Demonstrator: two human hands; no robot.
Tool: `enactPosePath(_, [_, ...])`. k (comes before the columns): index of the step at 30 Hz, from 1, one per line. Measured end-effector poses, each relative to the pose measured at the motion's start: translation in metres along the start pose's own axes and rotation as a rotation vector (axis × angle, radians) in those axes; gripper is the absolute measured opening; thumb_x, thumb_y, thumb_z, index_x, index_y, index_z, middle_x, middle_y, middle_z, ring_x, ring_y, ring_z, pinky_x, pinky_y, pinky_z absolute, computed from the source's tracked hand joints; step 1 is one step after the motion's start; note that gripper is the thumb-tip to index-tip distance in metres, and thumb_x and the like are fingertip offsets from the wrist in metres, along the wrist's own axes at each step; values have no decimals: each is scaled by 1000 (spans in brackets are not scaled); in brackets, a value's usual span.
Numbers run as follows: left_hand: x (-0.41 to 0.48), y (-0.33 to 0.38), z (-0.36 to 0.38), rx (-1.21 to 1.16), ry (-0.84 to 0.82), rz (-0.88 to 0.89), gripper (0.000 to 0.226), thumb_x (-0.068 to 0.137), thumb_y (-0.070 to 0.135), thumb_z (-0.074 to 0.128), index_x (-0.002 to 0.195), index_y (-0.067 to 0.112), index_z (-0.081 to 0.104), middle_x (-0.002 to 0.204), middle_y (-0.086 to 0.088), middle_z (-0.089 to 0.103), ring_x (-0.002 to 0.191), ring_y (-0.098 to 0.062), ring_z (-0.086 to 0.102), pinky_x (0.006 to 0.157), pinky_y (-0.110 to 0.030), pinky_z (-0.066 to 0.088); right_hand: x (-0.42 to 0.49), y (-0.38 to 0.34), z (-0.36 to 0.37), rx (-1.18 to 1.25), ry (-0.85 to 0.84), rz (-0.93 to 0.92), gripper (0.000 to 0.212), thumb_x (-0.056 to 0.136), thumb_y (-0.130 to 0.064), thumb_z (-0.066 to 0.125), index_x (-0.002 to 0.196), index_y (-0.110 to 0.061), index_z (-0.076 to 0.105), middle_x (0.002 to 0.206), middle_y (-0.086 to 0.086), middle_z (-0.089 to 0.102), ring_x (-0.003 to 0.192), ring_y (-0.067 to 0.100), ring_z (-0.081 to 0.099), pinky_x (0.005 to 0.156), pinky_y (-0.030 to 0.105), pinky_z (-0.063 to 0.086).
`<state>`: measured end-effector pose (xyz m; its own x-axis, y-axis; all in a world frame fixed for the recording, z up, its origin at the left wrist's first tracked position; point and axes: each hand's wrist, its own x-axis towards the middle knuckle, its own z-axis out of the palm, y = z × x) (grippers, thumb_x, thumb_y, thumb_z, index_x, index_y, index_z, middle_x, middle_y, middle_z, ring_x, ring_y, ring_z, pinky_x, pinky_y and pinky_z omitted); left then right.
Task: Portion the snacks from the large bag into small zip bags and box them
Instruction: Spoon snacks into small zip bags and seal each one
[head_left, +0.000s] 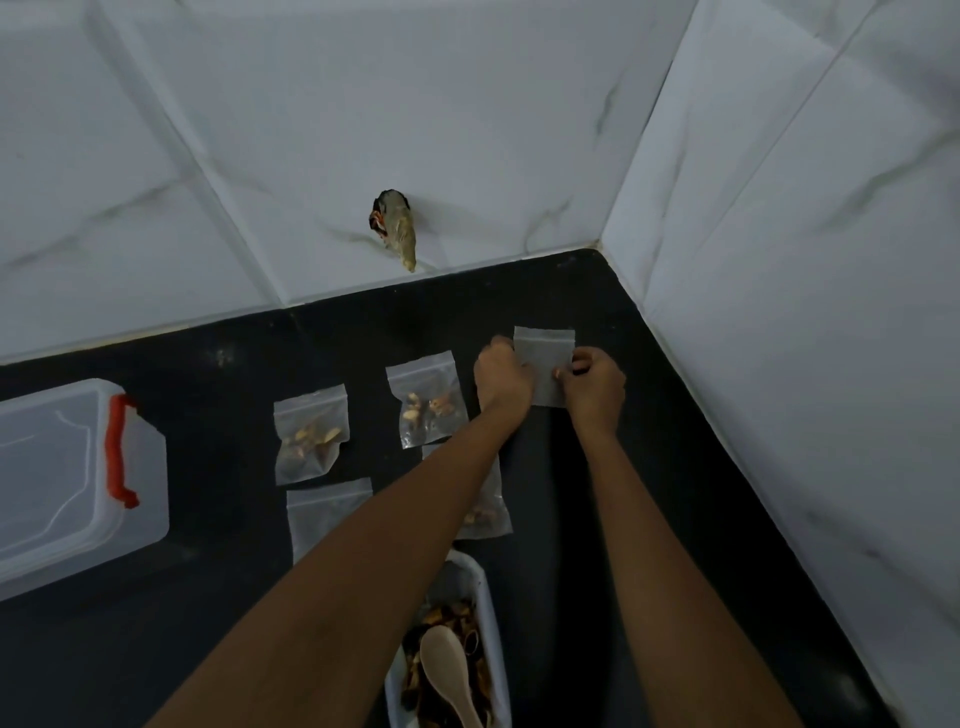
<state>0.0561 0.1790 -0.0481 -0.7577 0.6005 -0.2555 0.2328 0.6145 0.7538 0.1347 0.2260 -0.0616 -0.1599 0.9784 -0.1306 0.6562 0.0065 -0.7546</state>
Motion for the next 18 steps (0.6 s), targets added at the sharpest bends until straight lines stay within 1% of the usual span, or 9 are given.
enactPosePath(4, [0, 2, -5, -41, -9, -18, 24, 90, 3, 51, 113, 3, 57, 116, -14, 61, 107, -25, 58, 86, -30, 46, -1, -5, -4, -7, 1, 69, 23, 83, -8, 63, 106, -11, 63, 106, 6, 64, 94, 18, 61, 84, 33, 50])
enactPosePath(6, [-2, 1, -5, -95, -11, -28, 24, 87, 1, 53, 110, 3, 59, 112, -13, 62, 105, -24, 59, 86, -30, 48, -2, -6, -6, 8, -18, 87, 23, 84, -7, 61, 107, -11, 64, 108, 7, 64, 94, 18, 62, 82, 32, 51])
enactPosePath(8, [-5, 1, -8, -160, -9, -45, 23, 85, -1, 54, 106, 4, 59, 107, -13, 64, 101, -23, 61, 87, -33, 50, -5, -7, -11, 68, -44, 107, 24, 84, -6, 61, 108, -10, 64, 107, 8, 64, 91, 16, 61, 79, 28, 50])
enactPosePath(10, [-12, 1, -14, -223, -14, -58, 22, 84, -3, 54, 104, 6, 59, 105, -10, 64, 98, -20, 61, 86, -32, 51, -12, -9, -18, 152, -57, 131, 24, 84, -6, 62, 108, -10, 63, 107, 8, 64, 88, 13, 59, 76, 24, 49])
enactPosePath(13, [-27, 2, -26, -325, -28, -43, 25, 84, -5, 54, 105, 7, 58, 105, -9, 62, 90, -13, 55, 72, -21, 48, -29, -14, -30, 260, -61, 133, 25, 83, -5, 63, 109, -9, 62, 105, 7, 63, 88, 12, 58, 77, 24, 49])
enactPosePath(14, [-34, 2, -32, -361, -33, -39, 25, 84, -5, 54, 106, 7, 58, 105, -9, 62, 89, -12, 54, 67, -17, 46, -37, -16, -36, 291, -65, 132, 26, 83, -5, 63, 109, -9, 62, 104, 6, 63, 89, 11, 58, 76, 23, 49])
enactPosePath(15, [-42, 2, -38, -391, -37, -38, 25, 84, -4, 54, 106, 8, 57, 106, -9, 62, 89, -12, 54, 65, -15, 44, -46, -18, -41, 322, -73, 130, 26, 83, -5, 63, 109, -9, 62, 104, 5, 63, 89, 11, 58, 75, 22, 48])
enactPosePath(16, [-49, 1, -44, -415, -42, -40, 24, 85, -2, 54, 108, 8, 56, 107, -8, 61, 91, -14, 55, 67, -17, 46, -54, -21, -45, 353, -83, 131, 27, 83, -5, 63, 109, -9, 62, 103, 4, 62, 90, 11, 58, 74, 21, 47])
enactPosePath(18, [-69, -4, -57, -458, -58, -44, 24, 87, 3, 55, 109, 10, 53, 107, -7, 59, 98, -18, 57, 78, -27, 51, -75, -25, -55, 406, -112, 132, 28, 82, -5, 63, 109, -11, 61, 103, 2, 61, 93, 11, 58, 73, 20, 48])
